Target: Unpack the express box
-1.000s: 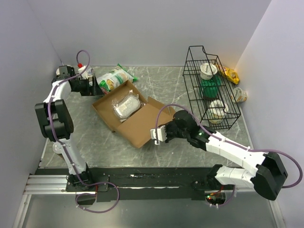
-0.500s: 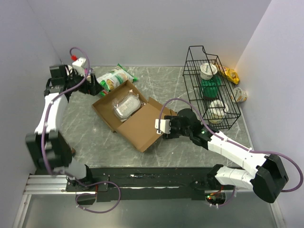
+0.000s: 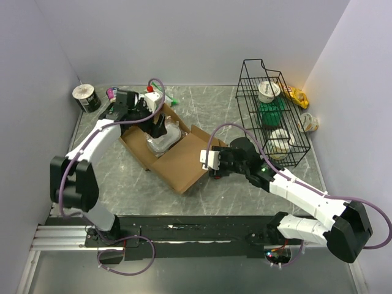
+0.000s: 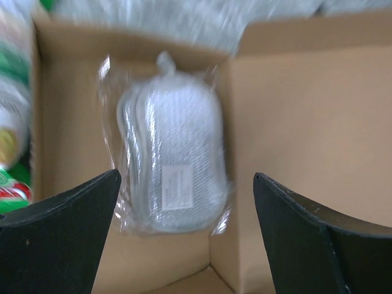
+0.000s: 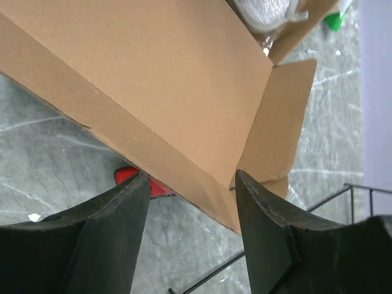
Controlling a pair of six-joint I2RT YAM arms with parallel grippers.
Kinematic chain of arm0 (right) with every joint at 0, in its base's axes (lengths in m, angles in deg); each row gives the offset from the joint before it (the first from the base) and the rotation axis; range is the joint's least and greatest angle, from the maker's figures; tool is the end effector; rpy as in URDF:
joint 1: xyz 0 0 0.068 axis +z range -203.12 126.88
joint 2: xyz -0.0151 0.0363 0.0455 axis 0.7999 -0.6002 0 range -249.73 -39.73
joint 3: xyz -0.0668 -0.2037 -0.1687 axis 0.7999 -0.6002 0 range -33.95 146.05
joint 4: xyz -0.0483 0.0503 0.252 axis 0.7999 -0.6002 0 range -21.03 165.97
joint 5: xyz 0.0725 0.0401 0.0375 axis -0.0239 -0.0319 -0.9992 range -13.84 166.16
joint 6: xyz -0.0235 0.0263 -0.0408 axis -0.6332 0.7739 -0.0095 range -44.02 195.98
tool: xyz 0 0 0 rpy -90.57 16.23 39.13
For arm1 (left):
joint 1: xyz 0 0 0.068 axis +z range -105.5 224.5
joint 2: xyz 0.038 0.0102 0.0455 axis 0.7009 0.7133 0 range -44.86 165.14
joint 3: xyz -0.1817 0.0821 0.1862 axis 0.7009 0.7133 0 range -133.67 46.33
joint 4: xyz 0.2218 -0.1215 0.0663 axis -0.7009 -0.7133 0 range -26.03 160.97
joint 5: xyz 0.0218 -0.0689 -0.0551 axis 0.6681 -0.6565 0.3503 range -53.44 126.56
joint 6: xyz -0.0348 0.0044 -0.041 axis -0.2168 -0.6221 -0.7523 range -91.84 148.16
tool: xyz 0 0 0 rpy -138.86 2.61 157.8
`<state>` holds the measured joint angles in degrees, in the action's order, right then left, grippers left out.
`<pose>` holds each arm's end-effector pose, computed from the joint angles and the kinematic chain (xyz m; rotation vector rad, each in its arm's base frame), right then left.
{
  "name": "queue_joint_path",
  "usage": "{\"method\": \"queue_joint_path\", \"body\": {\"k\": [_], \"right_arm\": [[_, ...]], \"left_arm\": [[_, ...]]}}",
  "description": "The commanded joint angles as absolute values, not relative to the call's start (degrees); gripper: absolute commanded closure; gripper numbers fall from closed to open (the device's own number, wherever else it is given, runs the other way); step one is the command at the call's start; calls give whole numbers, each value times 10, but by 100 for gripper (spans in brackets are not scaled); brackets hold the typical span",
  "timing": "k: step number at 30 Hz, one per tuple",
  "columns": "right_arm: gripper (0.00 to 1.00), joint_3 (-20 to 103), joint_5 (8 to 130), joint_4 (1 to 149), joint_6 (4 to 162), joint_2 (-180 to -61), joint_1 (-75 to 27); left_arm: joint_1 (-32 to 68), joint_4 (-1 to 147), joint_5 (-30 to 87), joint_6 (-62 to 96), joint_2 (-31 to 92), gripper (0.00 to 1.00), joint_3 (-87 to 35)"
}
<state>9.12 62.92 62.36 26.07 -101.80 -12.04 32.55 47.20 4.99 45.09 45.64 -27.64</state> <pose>0.1750 0.1632 0.2651 -1.6084 1.3916 0.1561 0.3422 -0.0915 0.2979 0.8253 2.0529 -0.5754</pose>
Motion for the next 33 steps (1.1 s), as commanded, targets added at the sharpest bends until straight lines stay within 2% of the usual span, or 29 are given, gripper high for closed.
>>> {"method": "queue_joint_path", "body": {"k": [1,3,4,6,7,8,13,20,27,33], "right_arm": [[38,86,598,655,204,-1025,-123],[49,75,597,676,161,-1030,-122],[63,71,600,683,146,-1033,-123],[80,61,602,706,103,-1033,-123],[96,56,605,720,94,-1026,-123],[100,50,608,731,68,-1021,-126],[100,12,571,758,3,-956,-162],[100,-32,514,757,-42,-867,-195],[100,-42,479,667,-44,-775,-196],[100,-60,490,649,-42,-748,-195]], "left_arm": [[325,430,88,485,506,5,-328],[325,414,90,491,524,5,-348],[325,413,93,492,538,5,-352],[325,412,105,496,550,5,-361],[325,406,105,500,564,5,-365],[325,398,100,501,572,5,-378],[321,355,76,486,610,6,-407],[296,372,100,471,605,6,-378],[277,366,62,471,637,4,-393],[256,360,42,478,679,4,-409]]}}
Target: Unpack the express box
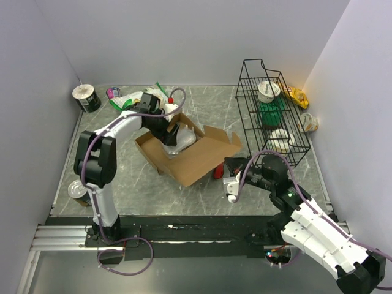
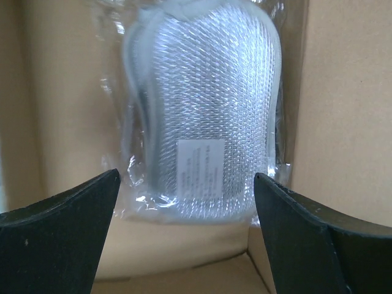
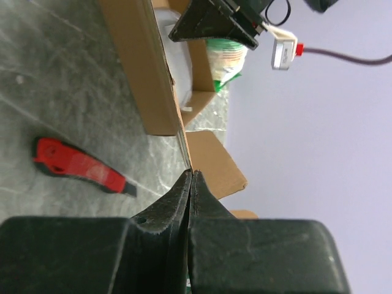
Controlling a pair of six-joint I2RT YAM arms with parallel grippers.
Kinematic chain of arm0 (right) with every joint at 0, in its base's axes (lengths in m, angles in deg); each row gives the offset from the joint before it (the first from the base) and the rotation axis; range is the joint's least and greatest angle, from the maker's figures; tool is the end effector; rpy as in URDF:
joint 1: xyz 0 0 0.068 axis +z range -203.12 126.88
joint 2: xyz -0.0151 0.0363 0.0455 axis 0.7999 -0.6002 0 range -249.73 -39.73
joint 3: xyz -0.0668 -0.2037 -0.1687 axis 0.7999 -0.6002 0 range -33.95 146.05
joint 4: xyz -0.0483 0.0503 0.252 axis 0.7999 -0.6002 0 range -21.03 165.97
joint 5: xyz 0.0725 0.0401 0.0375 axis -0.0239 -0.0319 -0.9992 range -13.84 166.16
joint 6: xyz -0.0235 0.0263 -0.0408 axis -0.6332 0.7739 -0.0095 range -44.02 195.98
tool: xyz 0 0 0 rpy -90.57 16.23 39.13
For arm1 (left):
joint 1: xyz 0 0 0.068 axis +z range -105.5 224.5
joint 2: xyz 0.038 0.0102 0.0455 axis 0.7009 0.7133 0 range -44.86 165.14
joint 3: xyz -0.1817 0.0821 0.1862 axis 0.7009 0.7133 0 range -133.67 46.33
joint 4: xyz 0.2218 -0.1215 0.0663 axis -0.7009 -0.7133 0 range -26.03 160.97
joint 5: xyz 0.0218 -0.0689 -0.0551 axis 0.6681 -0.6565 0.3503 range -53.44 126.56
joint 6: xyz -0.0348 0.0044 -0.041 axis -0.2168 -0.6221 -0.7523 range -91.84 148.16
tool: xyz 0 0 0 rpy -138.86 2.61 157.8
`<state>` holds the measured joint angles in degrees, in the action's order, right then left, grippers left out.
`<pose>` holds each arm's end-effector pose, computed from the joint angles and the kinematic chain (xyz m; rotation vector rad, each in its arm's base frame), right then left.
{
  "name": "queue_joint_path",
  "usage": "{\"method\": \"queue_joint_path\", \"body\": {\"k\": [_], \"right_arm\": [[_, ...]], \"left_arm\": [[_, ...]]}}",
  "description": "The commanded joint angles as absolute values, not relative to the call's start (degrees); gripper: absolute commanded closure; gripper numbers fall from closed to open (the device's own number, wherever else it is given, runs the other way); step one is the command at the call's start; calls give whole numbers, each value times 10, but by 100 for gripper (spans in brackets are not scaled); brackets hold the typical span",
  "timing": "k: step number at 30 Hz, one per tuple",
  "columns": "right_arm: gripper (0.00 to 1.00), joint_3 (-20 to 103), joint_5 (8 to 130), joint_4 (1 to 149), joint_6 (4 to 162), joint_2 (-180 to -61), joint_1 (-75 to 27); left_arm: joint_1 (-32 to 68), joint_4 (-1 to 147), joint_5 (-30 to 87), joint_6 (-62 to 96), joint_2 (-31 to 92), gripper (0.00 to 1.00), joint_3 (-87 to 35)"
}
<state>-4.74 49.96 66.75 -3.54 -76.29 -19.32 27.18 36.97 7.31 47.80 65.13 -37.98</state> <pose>0.1245 0.1021 0.2687 -1.6798 0.7301 -0.1360 0.3863 -0.1387 0.2188 0.9725 2.3450 -0.6468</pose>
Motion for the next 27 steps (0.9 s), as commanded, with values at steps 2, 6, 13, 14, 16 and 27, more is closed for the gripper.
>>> {"method": "queue_joint_path", "body": {"k": [2,6,13,14,16,27], "right_arm": [[97,-59,498,645,-40,-751,-195],[91,-55,511,643,-36,-759,-195],[87,-53,533,645,-28,-777,-195],[87,-53,540,651,-25,-782,-195],[87,-53,545,654,-21,-787,-195],[86,-53,584,691,0,-810,-196]], "left_arm": [[252,357,47,477,690,5,-416],[252,355,38,470,699,14,-429],[254,351,3,467,649,53,-420],[255,348,-10,474,644,59,-417],[259,332,-44,474,632,71,-412],[389,284,-92,459,502,99,-434]]}}
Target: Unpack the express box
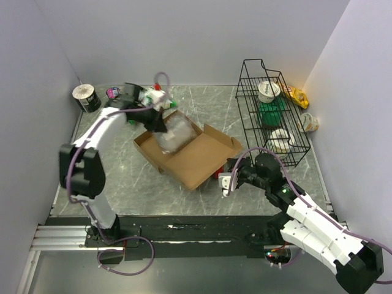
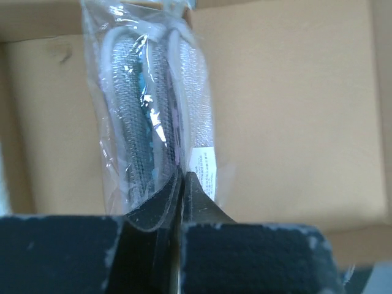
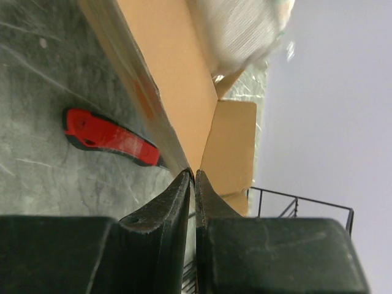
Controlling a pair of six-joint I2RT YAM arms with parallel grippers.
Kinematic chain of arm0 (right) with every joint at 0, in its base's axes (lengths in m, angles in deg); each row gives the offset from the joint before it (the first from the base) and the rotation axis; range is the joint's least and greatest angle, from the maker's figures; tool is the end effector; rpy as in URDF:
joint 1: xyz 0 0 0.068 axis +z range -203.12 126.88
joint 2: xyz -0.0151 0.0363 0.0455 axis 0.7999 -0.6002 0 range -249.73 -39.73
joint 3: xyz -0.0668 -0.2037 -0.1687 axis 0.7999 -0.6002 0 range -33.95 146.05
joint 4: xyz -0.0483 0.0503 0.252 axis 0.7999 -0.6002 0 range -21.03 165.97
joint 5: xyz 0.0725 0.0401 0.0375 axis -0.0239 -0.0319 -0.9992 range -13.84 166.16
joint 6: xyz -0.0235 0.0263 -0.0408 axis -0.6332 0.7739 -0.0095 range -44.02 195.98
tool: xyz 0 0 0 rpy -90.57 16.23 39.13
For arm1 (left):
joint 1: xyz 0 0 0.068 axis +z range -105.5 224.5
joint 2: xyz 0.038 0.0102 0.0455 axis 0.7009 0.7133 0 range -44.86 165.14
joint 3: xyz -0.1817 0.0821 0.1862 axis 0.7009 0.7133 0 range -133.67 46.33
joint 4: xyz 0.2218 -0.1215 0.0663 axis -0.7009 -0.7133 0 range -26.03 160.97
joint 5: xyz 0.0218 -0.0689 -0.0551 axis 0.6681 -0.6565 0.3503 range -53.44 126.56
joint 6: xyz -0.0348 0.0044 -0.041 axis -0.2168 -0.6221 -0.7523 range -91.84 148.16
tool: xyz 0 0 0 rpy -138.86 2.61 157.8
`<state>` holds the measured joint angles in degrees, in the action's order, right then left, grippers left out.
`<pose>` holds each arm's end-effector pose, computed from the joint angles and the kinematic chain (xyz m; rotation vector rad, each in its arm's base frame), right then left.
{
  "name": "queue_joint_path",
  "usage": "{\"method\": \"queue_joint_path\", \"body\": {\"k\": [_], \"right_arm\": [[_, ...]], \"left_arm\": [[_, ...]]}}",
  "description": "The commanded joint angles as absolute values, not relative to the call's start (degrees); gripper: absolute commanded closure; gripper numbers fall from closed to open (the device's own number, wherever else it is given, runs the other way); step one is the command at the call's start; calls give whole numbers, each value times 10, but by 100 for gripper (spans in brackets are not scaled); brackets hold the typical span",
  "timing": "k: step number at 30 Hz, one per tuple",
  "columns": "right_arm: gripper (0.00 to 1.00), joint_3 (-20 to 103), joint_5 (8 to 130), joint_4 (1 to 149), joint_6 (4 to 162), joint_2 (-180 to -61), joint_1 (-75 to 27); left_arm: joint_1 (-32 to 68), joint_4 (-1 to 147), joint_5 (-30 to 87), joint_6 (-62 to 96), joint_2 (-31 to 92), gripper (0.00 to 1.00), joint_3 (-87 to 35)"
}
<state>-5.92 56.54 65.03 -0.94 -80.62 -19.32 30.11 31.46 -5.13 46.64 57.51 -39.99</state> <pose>0.1356 0.1050 0.2469 -1.7306 0.9281 -0.1538 0.3674 -0.1187 0.2784 0.9440 2.2060 -0.8804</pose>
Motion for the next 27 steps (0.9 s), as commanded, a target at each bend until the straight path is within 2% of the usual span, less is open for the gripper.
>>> {"method": "queue_joint_path", "body": {"k": [1,6,9,12,13,14,15,17,18,19,20,21,24,27], "right_arm": [[87,-53,585,703,-6,-811,-196],[87,-50,596,728,-15,-809,-199],[87,-49,595,729,-9,-800,-202],[87,-54,591,731,-8,-795,-205],[85,-55,592,735,-4,-795,-206],[65,-56,592,737,-4,-798,-209],[52,-55,593,739,-3,-799,-209],[30,-53,598,746,-3,-800,-213],[25,-51,602,752,-3,-799,-214],[18,-49,604,754,8,-797,-218],[6,-35,605,752,16,-794,-222],[3,-22,603,746,28,-793,-227],[0,61,615,702,106,-814,-233],[0,193,699,668,263,-881,-234]], "left_arm": [[415,282,-91,458,494,99,-433],[599,206,-85,497,466,99,-413],[671,197,-89,508,448,99,-381],[693,196,-80,524,434,99,-347],[694,200,-73,524,432,99,-337],[695,203,-70,515,432,99,-325],[693,209,-68,509,436,94,-306],[694,215,-51,475,443,77,-296],[694,221,-47,466,446,65,-290],[693,234,-45,459,444,59,-289],[693,248,-34,441,440,51,-288],[693,261,-26,430,429,1,-288],[693,303,-4,403,415,3,-304],[692,323,17,372,417,4,-333]]}}
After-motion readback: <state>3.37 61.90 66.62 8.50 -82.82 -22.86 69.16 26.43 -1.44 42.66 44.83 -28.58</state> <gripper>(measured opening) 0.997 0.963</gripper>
